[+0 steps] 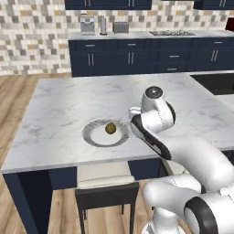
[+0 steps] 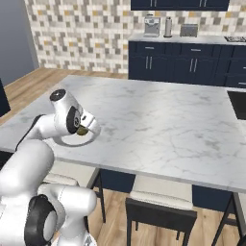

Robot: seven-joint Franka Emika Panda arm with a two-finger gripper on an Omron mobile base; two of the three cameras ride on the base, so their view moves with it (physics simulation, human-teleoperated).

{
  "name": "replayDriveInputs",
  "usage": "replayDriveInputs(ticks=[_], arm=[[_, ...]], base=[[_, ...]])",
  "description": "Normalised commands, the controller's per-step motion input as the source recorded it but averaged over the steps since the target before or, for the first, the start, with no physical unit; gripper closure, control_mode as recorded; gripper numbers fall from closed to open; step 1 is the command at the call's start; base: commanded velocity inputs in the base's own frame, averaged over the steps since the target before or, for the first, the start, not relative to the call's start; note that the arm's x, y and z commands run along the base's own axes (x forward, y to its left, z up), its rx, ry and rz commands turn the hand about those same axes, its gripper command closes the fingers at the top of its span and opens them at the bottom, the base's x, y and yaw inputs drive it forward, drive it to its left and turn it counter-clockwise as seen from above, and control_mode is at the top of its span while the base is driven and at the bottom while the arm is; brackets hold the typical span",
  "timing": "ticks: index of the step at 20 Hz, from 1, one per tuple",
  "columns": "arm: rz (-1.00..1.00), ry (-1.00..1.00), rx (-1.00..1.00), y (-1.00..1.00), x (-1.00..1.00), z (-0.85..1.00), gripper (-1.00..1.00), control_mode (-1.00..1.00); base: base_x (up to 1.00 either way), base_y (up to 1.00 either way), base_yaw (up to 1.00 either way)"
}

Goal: Take the cheese, fish, and potato from the fridge and place them on the plate on the dining counter to create an appetizer plate.

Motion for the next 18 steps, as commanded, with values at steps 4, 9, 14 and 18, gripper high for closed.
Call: replayDriveInputs(ticks=[4,9,14,18], arm=[[0.41,-0.27,0.25,-1.00,-0.99,0.70,-1.00,-1.00],[0.23,-0.12,0.06,-0.56,-0.86,0.53,-1.00,-1.00],[0.01,0.00,-0.02,-0.21,-0.66,0.74,-1.00,-1.00],[0.00,0.05,-0.04,-0.17,-0.46,0.78,-1.00,-1.00]], base=[[0.00,0.00,0.00],[0.00,0.00,0.00],[0.00,0.00,0.00],[0.00,0.00,0.00]])
